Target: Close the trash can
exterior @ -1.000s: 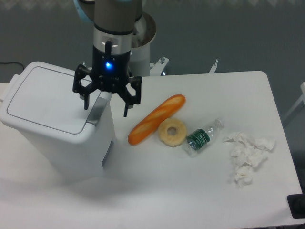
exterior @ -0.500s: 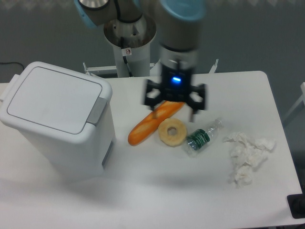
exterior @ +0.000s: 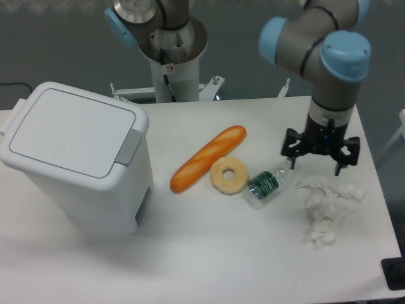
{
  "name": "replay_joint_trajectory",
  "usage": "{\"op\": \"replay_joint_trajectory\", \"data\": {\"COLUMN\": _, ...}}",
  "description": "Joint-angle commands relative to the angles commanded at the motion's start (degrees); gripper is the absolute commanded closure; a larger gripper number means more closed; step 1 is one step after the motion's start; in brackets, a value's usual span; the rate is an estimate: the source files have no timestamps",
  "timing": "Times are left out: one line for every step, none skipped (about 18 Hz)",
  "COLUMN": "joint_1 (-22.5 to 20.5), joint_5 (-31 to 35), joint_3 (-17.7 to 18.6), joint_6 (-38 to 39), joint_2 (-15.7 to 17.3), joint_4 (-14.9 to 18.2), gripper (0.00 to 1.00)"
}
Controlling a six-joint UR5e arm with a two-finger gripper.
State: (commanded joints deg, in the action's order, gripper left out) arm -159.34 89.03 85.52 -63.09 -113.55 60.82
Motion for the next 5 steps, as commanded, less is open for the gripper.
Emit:
{"op": "replay_joint_trajectory", "data": {"joint_1": 0.00, "joint_5": 0.52, "joint_3": 0.09, "joint_6": -2.89, "joint_2": 0.00, "joint_4": 0.09, "gripper": 0.00}}
{"op": "replay_joint_trajectory", "data": {"joint_1": -0.35, "joint_5": 1.05, "joint_3": 0.09, "joint_6": -5.79, "joint_2": -0.17, "joint_4": 0.26, "gripper": 0.00}}
{"op": "replay_joint_trajectory", "data": {"joint_1": -0.44, "joint_5": 1.41, "joint_3": 0.09, "joint_6": -7.74, "joint_2": -0.26, "joint_4": 0.18, "gripper": 0.00}}
{"op": "replay_joint_trajectory", "data": {"joint_1": -0.44, "joint_5": 1.50, "joint_3": 0.09, "joint_6": -7.84, "joint_2": -0.35, "joint_4": 0.09, "gripper": 0.00}}
{"op": "replay_joint_trajectory", "data": {"joint_1": -0.44, "joint_5": 1.50, "joint_3": 0.09, "joint_6": -7.84, "joint_2": -0.53, "joint_4": 0.09, "gripper": 0.00}}
